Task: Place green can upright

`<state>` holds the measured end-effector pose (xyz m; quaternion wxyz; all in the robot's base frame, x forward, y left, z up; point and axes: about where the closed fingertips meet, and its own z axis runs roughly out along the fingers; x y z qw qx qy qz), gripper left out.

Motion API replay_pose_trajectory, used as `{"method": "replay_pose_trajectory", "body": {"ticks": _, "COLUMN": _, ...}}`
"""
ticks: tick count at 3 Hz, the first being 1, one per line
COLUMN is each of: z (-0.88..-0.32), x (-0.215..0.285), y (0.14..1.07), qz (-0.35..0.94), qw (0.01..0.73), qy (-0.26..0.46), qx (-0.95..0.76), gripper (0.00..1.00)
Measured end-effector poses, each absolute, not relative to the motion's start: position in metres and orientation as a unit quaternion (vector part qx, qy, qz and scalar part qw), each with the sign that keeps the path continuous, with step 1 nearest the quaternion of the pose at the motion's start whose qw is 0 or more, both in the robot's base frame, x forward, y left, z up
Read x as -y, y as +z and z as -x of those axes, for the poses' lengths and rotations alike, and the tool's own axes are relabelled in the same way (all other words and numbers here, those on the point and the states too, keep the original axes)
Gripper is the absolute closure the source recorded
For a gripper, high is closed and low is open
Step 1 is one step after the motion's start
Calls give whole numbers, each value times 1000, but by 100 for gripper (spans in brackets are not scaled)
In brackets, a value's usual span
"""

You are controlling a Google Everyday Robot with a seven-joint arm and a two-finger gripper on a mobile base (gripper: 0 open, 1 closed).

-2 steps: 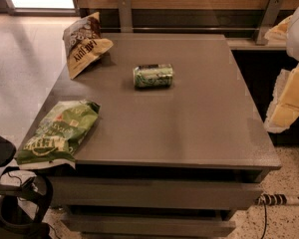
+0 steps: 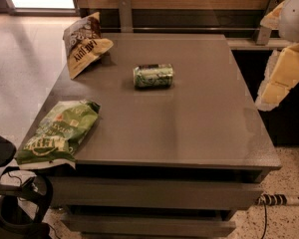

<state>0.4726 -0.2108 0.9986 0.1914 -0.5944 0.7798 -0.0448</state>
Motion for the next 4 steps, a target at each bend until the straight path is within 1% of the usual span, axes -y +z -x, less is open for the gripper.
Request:
{"method": "replay_pose_trajectory", "body": {"ticks": 1, "z": -529, "x": 201, "y": 1010, "qz": 583, "qw": 204, "qy": -53, "qx": -785, "gripper": 0}}
{"method": "replay_pose_trajectory", "body": {"ticks": 2, "z": -559, "x": 187, "y": 1012, "qz": 589, "qw": 202, "qy": -58, "qx": -781, "gripper": 0}}
{"method": "replay_pose_trajectory", "body": {"ticks": 3, "z": -584, "x": 159, "y": 1004, "qz": 618, "qw": 187, "qy": -59, "qx": -762, "gripper": 0}}
{"method": "replay_pose_trajectory", "body": {"ticks": 4, "z": -619, "x": 132, "y": 980, "qz": 645, "qw": 169, "qy": -43, "qx": -744, "gripper": 0}}
